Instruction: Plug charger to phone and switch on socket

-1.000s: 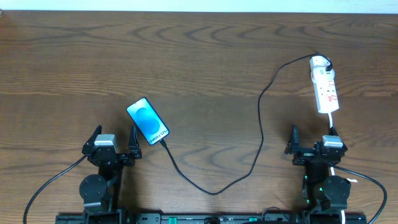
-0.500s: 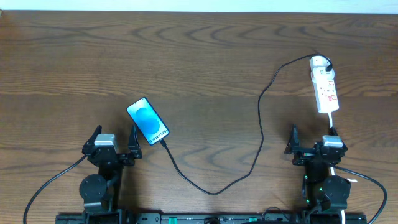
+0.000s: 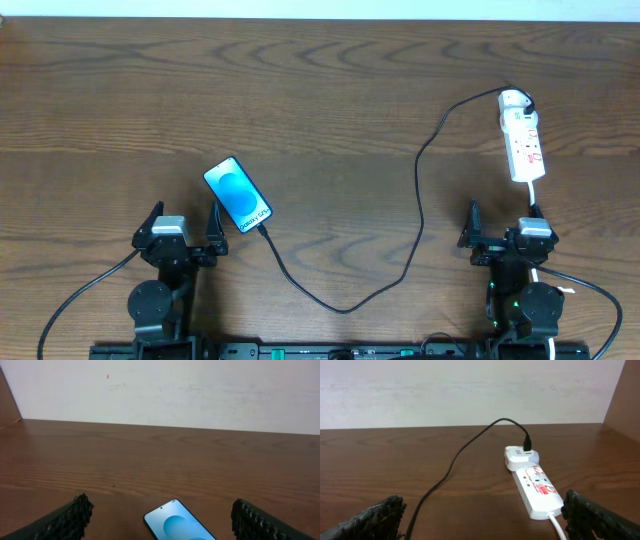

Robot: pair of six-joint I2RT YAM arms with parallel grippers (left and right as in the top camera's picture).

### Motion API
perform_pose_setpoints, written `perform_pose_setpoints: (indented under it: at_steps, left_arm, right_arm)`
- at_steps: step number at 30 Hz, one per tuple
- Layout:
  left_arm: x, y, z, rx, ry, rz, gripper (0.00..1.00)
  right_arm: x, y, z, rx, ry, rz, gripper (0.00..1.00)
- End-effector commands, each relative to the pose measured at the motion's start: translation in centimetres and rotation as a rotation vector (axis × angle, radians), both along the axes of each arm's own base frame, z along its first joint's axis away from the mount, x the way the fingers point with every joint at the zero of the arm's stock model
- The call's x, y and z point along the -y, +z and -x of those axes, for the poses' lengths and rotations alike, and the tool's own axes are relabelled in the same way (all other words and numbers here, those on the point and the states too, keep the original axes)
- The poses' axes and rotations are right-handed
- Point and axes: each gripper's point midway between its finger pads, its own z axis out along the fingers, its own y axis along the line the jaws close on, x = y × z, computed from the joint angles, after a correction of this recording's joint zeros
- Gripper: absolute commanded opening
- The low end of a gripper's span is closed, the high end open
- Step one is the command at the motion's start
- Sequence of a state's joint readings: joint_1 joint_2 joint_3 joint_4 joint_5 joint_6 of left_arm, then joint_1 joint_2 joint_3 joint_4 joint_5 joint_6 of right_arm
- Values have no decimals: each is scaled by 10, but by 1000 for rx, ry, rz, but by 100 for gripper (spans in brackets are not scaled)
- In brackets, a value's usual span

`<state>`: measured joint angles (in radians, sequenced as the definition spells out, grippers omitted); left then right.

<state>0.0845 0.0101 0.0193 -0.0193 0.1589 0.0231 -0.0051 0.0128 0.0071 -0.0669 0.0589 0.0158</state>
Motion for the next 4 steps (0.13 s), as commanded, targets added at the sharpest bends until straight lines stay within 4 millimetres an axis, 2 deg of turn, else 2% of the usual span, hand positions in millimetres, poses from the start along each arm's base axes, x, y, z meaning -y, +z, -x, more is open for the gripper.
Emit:
perform_pose_setpoints:
  at_steps: [1, 4]
  left_arm:
    - [5, -15, 1, -45, -27, 13, 91]
    - [5, -15, 1, -45, -27, 13, 91]
  right_arm:
    - [-1, 0, 0, 3, 4, -14, 99]
    - [-1, 0, 0, 3, 4, -13, 99]
